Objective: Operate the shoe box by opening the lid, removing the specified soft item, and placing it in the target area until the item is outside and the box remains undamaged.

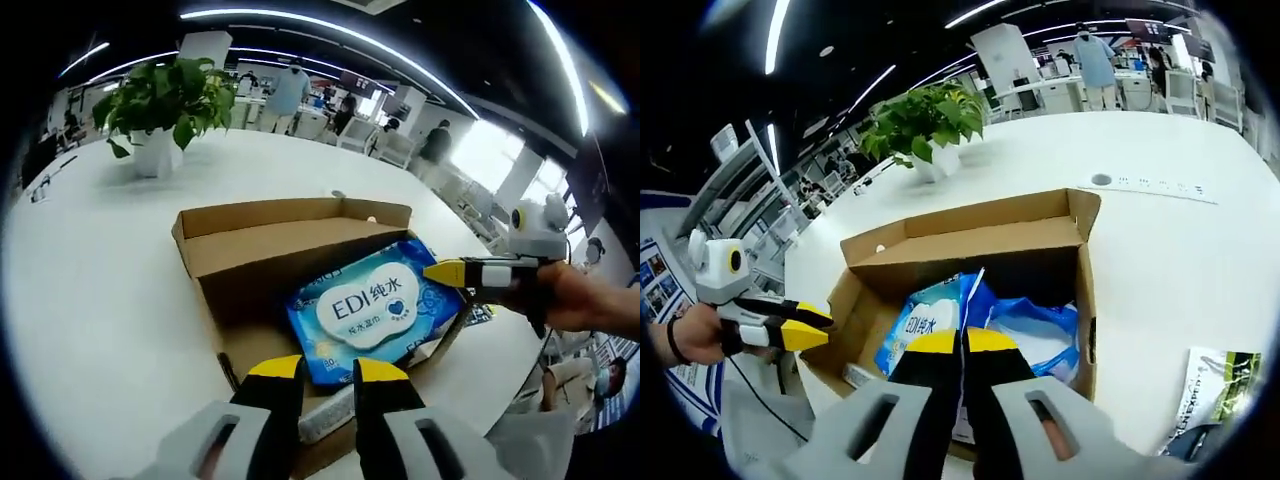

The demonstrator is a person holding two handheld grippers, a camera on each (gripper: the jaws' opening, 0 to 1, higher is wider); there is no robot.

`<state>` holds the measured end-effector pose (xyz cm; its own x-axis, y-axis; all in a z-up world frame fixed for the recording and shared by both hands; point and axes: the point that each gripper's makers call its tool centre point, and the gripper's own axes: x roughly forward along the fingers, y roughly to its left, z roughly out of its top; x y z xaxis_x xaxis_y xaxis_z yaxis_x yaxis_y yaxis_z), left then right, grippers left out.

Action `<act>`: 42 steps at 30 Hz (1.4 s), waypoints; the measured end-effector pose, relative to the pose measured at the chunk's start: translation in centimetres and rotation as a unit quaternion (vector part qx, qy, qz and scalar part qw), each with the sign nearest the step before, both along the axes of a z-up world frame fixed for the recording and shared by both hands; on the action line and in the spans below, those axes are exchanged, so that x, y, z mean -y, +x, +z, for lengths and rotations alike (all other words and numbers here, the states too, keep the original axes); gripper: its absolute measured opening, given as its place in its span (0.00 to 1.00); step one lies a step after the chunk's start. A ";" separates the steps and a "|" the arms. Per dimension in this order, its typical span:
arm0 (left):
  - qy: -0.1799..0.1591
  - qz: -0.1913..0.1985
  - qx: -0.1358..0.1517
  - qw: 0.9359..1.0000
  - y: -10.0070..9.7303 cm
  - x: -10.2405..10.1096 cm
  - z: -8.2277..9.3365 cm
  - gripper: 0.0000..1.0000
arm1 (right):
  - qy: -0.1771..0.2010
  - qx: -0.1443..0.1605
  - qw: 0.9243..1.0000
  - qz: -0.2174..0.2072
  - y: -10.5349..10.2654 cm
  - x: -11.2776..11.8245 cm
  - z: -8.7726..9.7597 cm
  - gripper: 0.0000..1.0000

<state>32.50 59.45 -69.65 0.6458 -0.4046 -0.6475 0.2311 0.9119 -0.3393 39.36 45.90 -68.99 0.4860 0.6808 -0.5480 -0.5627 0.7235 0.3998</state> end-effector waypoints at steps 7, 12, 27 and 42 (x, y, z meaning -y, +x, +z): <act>0.014 -0.019 -0.025 0.999 1.4 0.8 -1.7 0.19 | 0.001 -0.002 1.000 -0.014 0.1 1.0 -0.1 0.00; 0.020 -0.027 -0.041 0.999 2.4 1.2 -2.8 0.19 | 0.006 -0.009 1.000 -0.020 0.0 1.2 -0.2 0.00; 0.052 -0.053 -0.109 0.991 3.1 2.2 -5.4 0.21 | 0.019 -0.022 0.999 -0.031 0.0 2.0 -1.0 0.00; -0.036 -0.036 -0.159 0.986 3.0 3.2 -5.9 0.04 | 0.035 -0.032 0.998 -0.040 0.0 1.9 -1.0 0.00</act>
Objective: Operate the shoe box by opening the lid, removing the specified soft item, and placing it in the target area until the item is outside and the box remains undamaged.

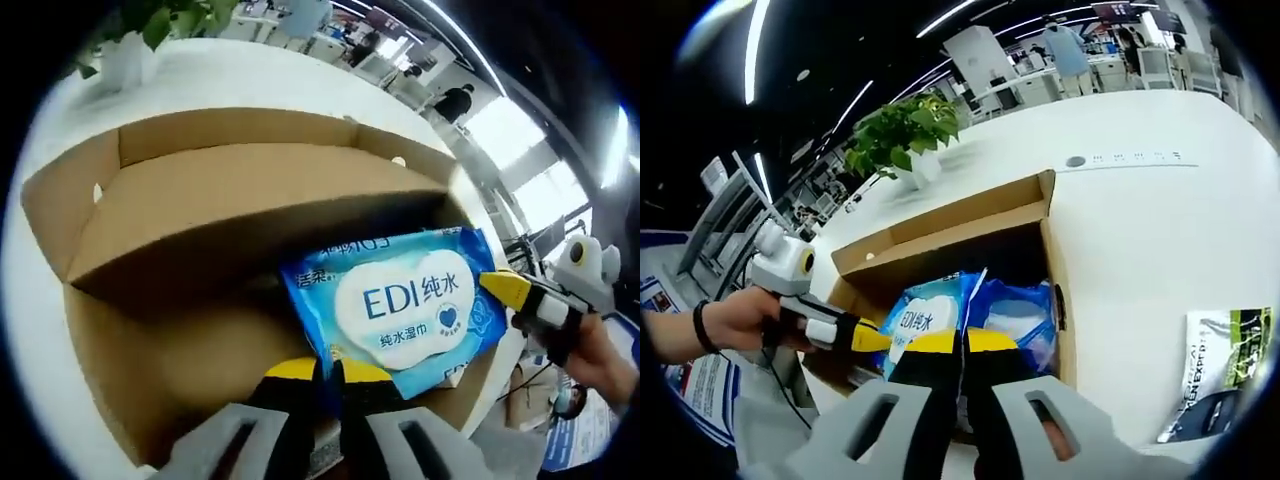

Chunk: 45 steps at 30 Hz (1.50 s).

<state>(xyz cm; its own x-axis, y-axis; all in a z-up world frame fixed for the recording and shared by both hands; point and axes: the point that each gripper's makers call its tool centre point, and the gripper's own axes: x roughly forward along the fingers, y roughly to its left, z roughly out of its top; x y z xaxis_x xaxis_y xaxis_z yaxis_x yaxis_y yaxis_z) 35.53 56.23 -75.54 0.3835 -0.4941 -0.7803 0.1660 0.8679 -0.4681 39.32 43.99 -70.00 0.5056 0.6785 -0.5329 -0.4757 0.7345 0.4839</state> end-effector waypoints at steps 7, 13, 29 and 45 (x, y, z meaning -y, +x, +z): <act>-0.002 -0.001 0.028 1.000 -0.6 -0.5 1.5 0.02 | 0.004 0.009 1.000 -0.004 -0.2 -0.1 0.4 0.00; 0.007 0.005 0.055 0.998 -0.7 -0.8 3.3 0.02 | 0.009 0.018 1.000 -0.005 -0.5 -0.2 1.3 0.00; 0.003 0.027 0.085 0.996 -3.0 -2.2 5.9 0.02 | 0.032 0.052 0.998 0.014 -2.9 -1.9 4.7 0.00; 0.006 -0.005 0.103 0.995 -3.1 1.0 7.9 0.02 | 0.037 0.058 0.997 -0.017 -3.8 1.8 5.4 0.00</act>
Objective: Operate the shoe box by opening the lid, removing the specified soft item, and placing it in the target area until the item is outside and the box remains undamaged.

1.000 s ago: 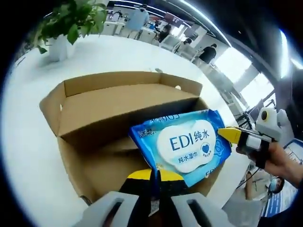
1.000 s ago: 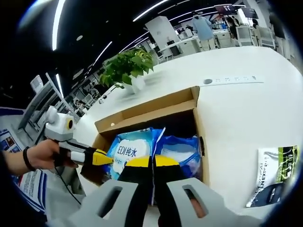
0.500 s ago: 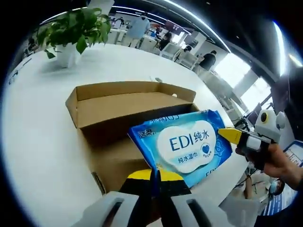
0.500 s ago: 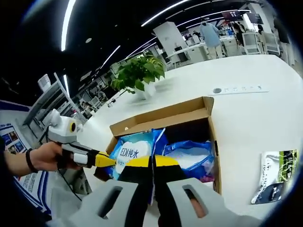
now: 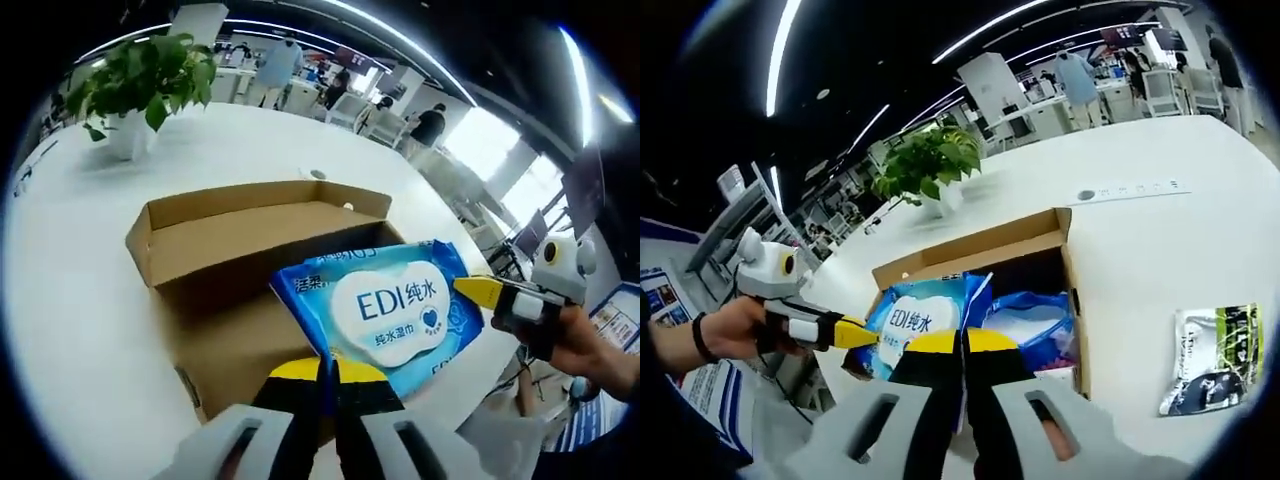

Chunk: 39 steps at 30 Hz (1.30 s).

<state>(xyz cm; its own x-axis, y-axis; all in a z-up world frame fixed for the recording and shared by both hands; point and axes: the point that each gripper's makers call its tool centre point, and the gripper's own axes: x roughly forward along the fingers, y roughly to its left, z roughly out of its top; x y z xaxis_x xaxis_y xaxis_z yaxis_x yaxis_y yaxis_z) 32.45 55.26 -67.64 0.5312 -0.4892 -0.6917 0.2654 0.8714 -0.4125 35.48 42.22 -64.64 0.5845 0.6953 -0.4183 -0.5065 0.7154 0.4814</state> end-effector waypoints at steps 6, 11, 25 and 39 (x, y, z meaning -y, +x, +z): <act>-0.007 -0.030 0.012 0.999 0.8 3.5 0.9 0.02 | 0.007 -0.001 0.999 -0.039 -0.8 4.1 0.2 0.00; -0.001 -0.072 0.022 0.997 0.9 7.3 1.6 0.02 | 0.014 -0.003 0.997 -0.082 -1.6 8.0 0.3 0.00; -0.012 -0.163 0.023 0.986 -0.9 17.9 2.2 0.02 | 0.018 -0.008 0.983 -0.182 -5.2 18.3 -0.4 0.00; -0.012 -0.214 0.009 0.977 -2.1 23.7 1.2 0.02 | 0.019 -0.022 0.973 -0.231 -7.8 24.1 -1.8 0.00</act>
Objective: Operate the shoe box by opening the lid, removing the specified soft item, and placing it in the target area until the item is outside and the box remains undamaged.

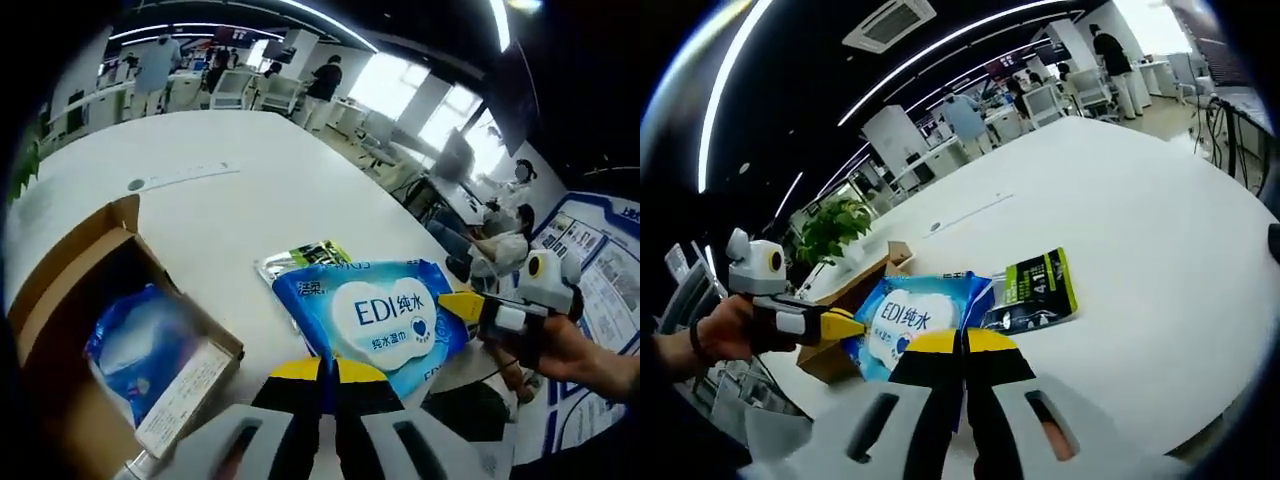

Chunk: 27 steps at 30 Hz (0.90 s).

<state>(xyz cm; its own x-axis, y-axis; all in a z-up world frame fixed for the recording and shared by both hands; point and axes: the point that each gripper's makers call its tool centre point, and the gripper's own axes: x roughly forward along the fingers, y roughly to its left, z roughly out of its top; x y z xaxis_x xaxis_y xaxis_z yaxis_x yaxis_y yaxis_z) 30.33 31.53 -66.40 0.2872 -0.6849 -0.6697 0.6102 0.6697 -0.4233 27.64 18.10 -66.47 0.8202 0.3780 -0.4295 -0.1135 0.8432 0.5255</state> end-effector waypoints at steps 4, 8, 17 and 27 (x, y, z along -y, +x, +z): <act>0.003 -0.009 -0.003 1.000 -0.1 1.1 -0.4 0.02 | 0.002 -0.006 1.000 -0.006 -0.4 0.9 -0.5 0.00; 0.005 -0.011 -0.006 1.000 0.0 1.7 -1.0 0.02 | 0.003 -0.012 1.000 -0.008 -0.3 1.7 -1.0 0.00; 0.008 -0.005 -0.007 1.000 0.8 2.6 -1.3 0.02 | -0.001 -0.020 1.000 0.002 1.4 2.7 -1.6 0.00; 0.014 0.010 -0.008 1.000 2.5 3.4 -1.7 0.02 | -0.014 -0.029 0.999 0.026 5.1 3.6 -2.0 0.00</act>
